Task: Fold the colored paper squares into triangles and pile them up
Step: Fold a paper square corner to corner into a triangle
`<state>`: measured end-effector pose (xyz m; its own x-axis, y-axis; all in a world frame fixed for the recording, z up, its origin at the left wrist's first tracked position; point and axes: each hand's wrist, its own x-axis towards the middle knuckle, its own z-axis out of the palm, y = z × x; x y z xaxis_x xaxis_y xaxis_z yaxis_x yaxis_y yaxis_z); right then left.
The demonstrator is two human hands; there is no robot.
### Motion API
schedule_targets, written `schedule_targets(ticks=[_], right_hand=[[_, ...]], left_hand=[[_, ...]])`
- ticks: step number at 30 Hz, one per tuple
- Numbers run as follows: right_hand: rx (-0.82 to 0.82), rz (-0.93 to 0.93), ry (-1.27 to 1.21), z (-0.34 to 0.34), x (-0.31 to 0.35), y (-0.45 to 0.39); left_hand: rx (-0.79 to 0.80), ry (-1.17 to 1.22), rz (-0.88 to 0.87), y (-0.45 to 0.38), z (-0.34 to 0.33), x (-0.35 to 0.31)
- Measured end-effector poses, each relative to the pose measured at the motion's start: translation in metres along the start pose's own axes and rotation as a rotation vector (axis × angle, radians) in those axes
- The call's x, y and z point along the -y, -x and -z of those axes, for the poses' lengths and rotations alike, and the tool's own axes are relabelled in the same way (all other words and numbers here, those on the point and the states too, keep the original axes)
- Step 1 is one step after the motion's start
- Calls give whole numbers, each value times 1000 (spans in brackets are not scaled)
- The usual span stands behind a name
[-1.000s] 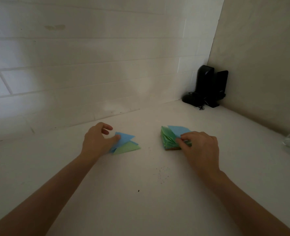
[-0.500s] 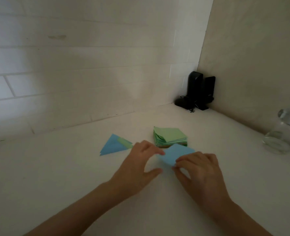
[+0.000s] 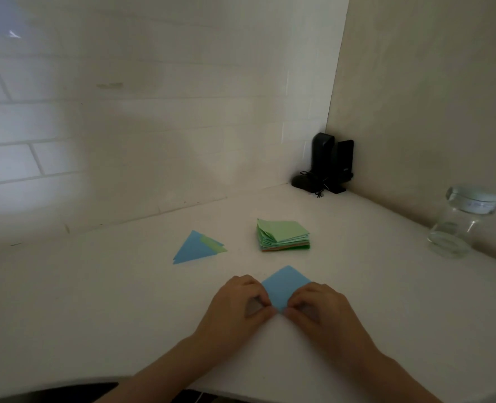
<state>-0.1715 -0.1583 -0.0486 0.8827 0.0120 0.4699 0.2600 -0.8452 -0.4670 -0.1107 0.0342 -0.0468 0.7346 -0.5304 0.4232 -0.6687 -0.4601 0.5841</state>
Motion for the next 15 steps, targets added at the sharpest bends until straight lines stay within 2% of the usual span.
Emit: schedule_targets(ticks=[7,12,15], right_hand=[[-55,-69,-61,-6,3,-1],[-32,-131,-97,-2,7,-3],[53,-187,-140,2,7,-7]], left_hand=[[-61,-4,55,-2,-10,-3],[30,-15,122,-7,-9,-3],[145,41,197,-17,-3,-5]])
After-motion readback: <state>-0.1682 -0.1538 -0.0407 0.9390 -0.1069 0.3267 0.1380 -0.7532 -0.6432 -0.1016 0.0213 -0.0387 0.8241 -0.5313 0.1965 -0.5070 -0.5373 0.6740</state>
